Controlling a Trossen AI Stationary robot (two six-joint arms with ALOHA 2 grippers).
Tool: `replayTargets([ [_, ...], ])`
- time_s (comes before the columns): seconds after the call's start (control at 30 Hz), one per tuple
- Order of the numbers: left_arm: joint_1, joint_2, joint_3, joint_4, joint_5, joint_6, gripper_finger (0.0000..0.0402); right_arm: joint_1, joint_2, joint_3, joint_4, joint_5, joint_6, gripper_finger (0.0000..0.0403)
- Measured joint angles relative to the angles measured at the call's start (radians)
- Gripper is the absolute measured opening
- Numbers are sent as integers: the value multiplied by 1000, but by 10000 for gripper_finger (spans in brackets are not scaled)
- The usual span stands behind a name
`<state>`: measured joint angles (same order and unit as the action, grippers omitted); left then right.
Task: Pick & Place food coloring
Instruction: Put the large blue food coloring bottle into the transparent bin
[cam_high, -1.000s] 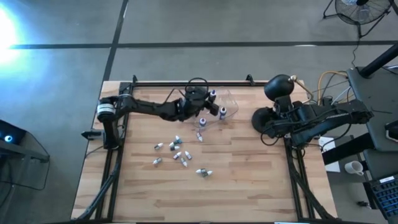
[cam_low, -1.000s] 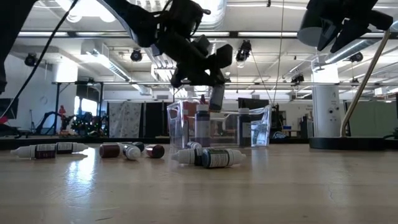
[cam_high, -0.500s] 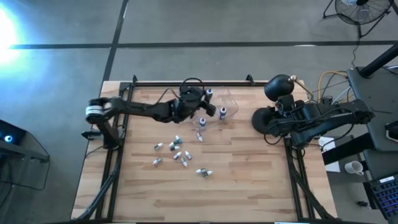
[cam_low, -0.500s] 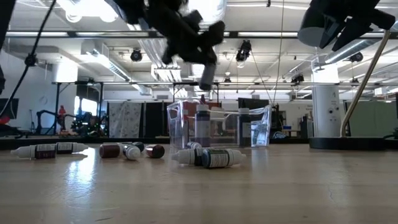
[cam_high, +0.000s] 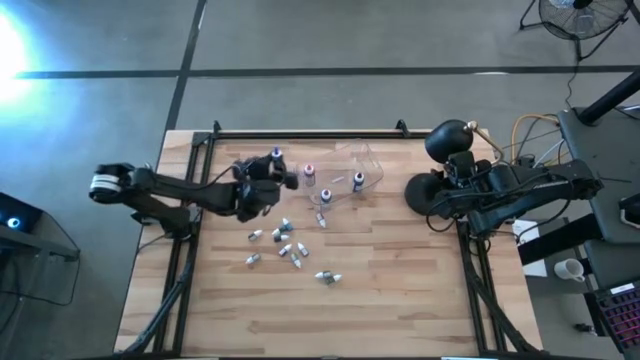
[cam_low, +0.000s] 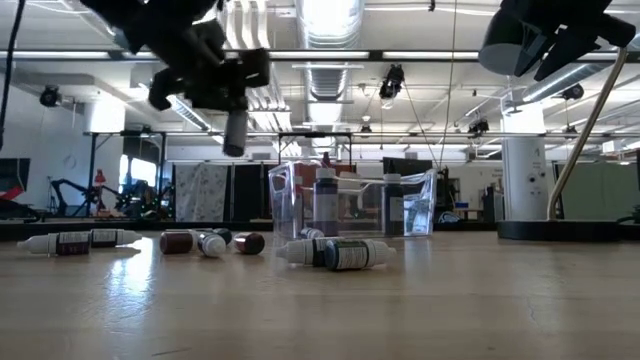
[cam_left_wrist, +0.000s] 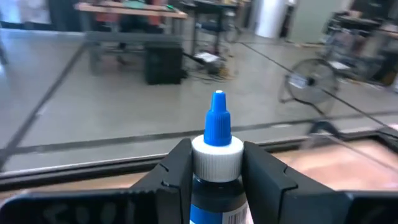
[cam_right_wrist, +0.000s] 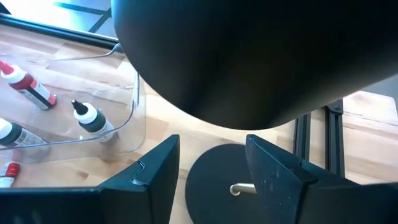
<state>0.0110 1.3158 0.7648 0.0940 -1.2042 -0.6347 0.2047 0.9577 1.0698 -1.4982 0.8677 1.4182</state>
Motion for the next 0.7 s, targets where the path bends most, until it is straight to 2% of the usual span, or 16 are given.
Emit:
replayTargets([
  [0.17,3,-3,-129,7,-79,-99,85,0,1,0,1,0,0,176],
  [0.43,7,80,-310,22,-152,-395,85,0,1,0,6,-1,-8,176],
  [0.7,8,129,-353,27,-212,-394,85,0,2,0,13,-20,-5,176],
])
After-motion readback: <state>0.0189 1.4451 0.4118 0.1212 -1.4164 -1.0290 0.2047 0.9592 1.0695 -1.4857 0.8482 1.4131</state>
